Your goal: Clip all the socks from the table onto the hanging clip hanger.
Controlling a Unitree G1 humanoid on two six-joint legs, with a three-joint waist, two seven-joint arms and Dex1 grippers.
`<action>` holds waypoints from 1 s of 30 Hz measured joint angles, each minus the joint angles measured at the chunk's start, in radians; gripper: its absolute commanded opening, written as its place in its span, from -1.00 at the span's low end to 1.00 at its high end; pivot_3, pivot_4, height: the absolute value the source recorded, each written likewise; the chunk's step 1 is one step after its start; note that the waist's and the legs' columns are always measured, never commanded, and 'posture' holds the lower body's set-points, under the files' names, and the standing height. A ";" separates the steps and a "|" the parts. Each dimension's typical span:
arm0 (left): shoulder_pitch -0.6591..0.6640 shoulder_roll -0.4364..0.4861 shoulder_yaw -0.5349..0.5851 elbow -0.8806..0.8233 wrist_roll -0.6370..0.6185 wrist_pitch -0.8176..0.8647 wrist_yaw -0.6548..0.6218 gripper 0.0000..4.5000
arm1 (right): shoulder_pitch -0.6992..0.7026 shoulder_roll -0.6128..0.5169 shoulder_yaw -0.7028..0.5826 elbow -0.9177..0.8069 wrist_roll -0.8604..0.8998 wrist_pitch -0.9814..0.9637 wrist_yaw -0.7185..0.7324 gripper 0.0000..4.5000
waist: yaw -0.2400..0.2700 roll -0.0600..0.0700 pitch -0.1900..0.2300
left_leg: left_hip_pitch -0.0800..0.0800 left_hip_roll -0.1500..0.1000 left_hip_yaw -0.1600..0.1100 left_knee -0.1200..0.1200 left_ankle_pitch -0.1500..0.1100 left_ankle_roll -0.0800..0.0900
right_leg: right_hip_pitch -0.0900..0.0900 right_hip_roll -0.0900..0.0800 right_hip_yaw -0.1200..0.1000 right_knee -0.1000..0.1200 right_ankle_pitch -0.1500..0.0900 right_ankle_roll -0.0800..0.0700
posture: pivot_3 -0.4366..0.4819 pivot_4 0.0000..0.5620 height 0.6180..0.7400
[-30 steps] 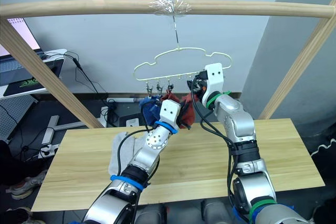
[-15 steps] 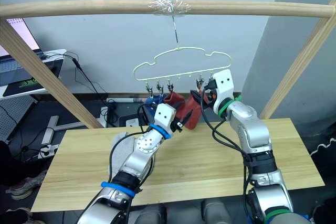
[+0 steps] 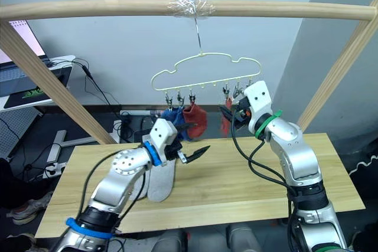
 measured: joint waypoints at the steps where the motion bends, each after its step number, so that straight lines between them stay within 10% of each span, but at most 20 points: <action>1: -0.005 0.014 0.012 -0.017 -0.015 0.017 -0.009 1.00 | 0.000 0.015 -0.012 0.001 0.001 0.003 -0.017 0.65 | 0.000 0.000 0.000 | 0.000 0.000 0.000 0.000 0.000 0.000 | 0.000 0.000 0.000 0.000 0.000 0.000 | -0.06 -0.50 0.94; 4: -0.035 0.038 0.032 -0.048 -0.037 0.059 -0.025 1.00 | -0.011 0.047 -0.029 0.019 0.002 0.017 -0.054 0.18 | 0.002 0.000 0.000 | 0.000 0.000 0.000 0.000 0.000 0.000 | 0.000 0.000 0.000 0.000 0.000 0.000 | -0.05 -0.49 0.94; 30: -0.127 0.048 0.040 -0.054 -0.018 0.076 -0.022 1.00 | -0.160 0.107 -0.046 0.353 -0.053 -0.052 -0.171 0.01 | 0.003 0.001 0.001 | -0.001 0.000 0.000 -0.001 0.000 0.000 | -0.001 0.000 0.000 -0.001 0.000 0.000 | -0.02 -0.49 0.94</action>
